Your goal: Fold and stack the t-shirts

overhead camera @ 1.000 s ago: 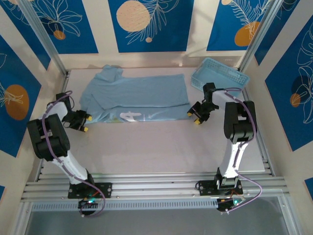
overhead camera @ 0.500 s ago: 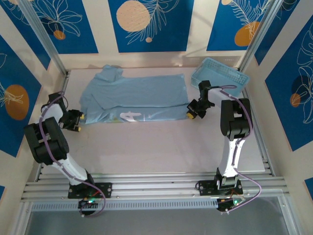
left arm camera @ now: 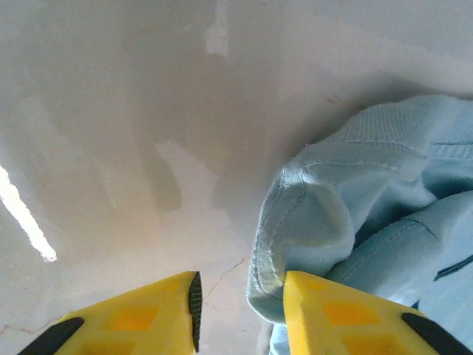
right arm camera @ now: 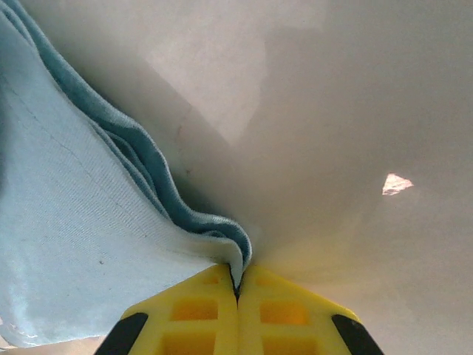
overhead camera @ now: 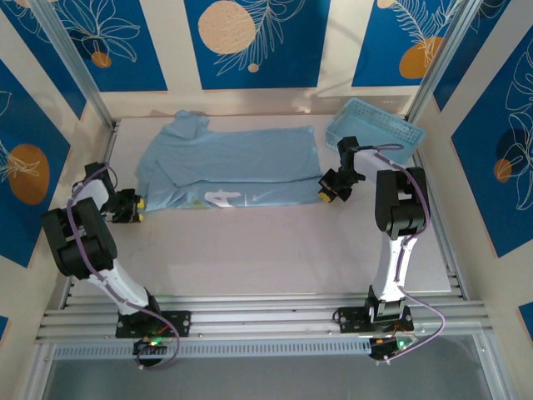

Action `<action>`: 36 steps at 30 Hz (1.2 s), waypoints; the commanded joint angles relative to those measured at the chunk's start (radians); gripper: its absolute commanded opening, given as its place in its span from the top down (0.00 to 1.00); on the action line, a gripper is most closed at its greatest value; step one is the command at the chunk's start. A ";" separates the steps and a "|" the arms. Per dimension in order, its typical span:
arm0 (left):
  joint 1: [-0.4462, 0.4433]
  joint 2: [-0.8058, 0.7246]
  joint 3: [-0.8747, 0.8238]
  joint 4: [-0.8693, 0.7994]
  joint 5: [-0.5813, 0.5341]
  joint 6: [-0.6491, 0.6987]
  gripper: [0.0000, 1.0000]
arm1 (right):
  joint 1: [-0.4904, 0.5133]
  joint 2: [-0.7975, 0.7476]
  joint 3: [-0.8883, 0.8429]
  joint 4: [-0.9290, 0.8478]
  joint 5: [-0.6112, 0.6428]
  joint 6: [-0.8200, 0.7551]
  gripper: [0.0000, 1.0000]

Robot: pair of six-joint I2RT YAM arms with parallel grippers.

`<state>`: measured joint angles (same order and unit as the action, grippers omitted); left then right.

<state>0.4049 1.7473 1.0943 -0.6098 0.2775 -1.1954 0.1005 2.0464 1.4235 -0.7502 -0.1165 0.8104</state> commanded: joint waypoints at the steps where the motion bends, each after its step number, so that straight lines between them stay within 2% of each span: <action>1: 0.012 0.051 0.041 -0.011 0.016 -0.024 0.72 | 0.008 -0.002 0.026 -0.044 0.027 -0.012 1.00; 3: 0.011 0.072 0.065 -0.021 0.009 -0.026 0.77 | 0.007 -0.005 0.027 -0.051 0.035 -0.017 1.00; 6: 0.012 0.098 0.112 -0.093 -0.011 -0.020 1.00 | 0.007 -0.004 0.035 -0.070 0.052 -0.024 1.00; 14: 0.031 0.068 0.152 -0.254 -0.095 -0.022 1.00 | -0.008 -0.031 0.020 -0.115 0.140 -0.030 1.00; 19: 0.034 0.045 0.139 -0.313 -0.092 0.010 1.00 | -0.021 -0.058 -0.007 -0.132 0.168 -0.034 1.00; 26: 0.032 -0.005 0.048 -0.359 -0.083 0.059 1.00 | -0.047 -0.146 -0.103 -0.200 0.246 -0.011 1.00; 36: 0.022 -0.187 -0.174 -0.419 -0.137 0.110 1.00 | -0.079 -0.331 -0.335 -0.287 0.299 0.082 1.00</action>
<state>0.4206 1.6188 0.9653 -0.9676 0.2031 -1.1164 0.0261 1.7679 1.1313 -0.9672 0.1265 0.8391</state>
